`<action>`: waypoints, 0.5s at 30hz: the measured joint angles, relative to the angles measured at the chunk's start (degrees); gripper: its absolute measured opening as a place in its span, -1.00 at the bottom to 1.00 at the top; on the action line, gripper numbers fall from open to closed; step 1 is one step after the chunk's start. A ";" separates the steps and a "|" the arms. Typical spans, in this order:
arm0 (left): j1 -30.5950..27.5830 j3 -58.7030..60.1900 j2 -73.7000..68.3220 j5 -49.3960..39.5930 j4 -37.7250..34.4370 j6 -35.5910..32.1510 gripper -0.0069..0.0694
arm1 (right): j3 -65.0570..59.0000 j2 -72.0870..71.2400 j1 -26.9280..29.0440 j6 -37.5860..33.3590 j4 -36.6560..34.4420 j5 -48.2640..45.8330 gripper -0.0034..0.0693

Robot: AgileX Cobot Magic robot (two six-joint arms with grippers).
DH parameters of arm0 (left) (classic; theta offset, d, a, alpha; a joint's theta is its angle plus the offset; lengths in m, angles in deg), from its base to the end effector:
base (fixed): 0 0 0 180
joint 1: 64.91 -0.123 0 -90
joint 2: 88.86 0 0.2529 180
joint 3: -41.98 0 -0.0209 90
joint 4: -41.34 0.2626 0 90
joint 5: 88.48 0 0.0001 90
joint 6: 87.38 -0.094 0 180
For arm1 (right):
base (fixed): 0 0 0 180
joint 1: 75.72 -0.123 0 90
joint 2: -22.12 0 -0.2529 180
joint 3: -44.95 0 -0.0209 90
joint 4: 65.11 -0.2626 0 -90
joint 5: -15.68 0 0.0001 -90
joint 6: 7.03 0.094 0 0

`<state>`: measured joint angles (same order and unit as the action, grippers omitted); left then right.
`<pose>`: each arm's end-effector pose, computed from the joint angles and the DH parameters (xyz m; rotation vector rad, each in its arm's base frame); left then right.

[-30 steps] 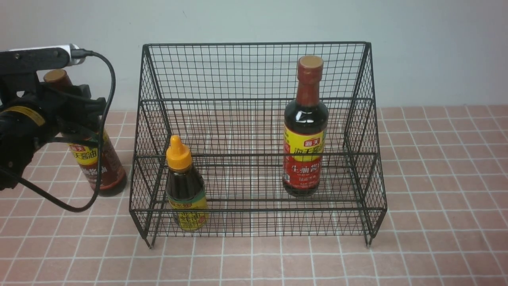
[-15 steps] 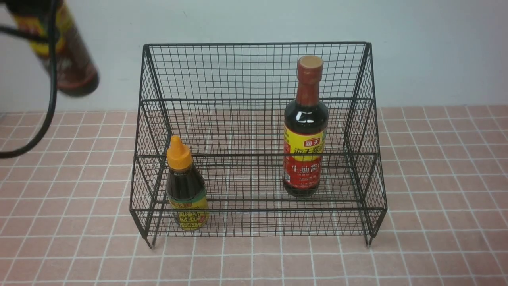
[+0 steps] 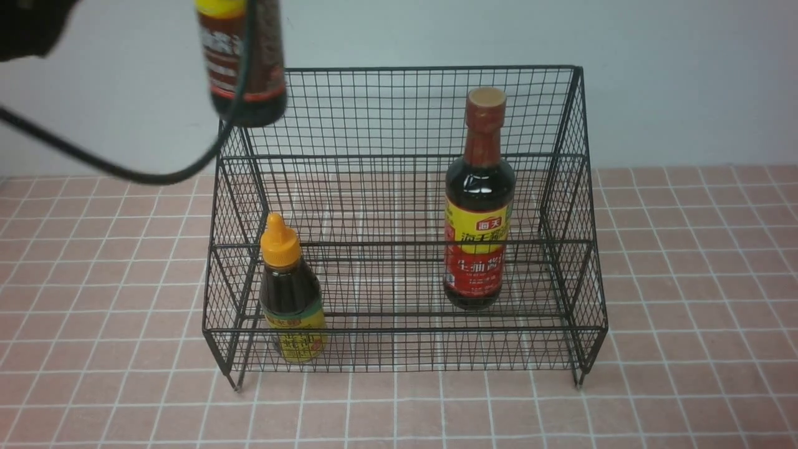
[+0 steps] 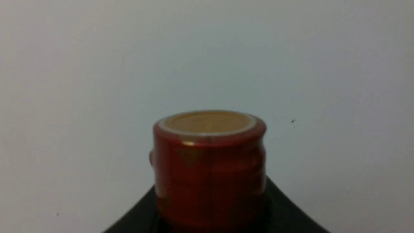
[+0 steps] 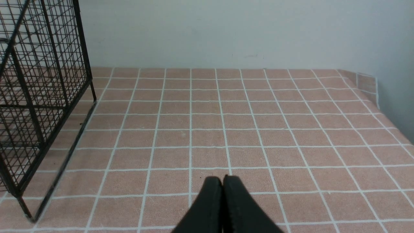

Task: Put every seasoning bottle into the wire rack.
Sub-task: Use the left arm to put the condiment bottle back on the shelf

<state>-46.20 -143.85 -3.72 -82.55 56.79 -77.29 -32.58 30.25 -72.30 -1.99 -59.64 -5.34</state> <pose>0.3562 -0.1233 0.4112 0.3250 1.4209 -0.2115 0.0995 -0.0092 0.1726 0.0781 1.8592 -0.0740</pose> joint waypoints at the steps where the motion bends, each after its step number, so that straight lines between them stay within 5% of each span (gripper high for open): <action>1: 0.02 -0.31 -1.24 -0.09 0.00 0.00 -0.15 | 0.00 0.00 0.00 0.00 0.00 0.00 -0.94; 15: 0.19 -0.47 -6.41 -19.31 0.21 3.70 -0.15 | 0.00 0.00 0.00 0.00 0.00 0.00 -0.94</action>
<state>-46.00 -144.33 -10.13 -101.87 57.00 -73.59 -32.58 30.25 -72.30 -1.99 -59.64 -5.34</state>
